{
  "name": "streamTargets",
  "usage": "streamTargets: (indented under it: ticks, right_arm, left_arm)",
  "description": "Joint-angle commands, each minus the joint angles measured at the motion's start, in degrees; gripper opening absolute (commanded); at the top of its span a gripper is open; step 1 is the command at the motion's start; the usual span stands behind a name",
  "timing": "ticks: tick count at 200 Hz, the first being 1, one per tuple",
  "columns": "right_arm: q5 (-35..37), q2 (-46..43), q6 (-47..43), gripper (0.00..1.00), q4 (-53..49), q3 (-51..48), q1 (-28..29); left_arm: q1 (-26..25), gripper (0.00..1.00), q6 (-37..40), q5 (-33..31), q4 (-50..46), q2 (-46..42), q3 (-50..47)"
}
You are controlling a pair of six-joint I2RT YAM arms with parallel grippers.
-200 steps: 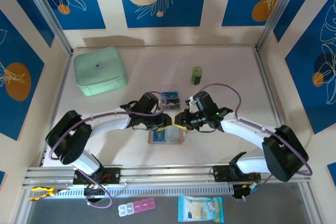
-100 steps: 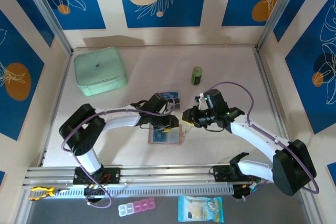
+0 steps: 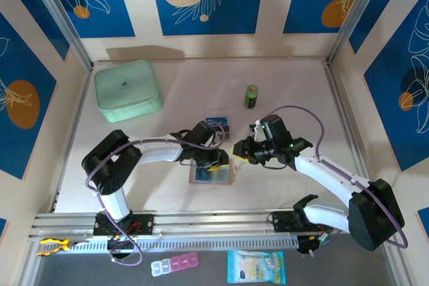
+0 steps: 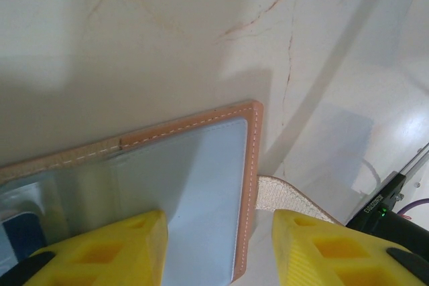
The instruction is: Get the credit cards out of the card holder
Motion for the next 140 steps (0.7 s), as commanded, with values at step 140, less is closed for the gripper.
streamTargets:
  ticks: [140]
  right_arm:
    - [-0.5, 14.93, 1.12, 0.31, 5.27, 6.42, 8.77]
  left_arm:
    - [12.29, 0.32, 6.19, -2.09, -7.69, -18.18, -11.76]
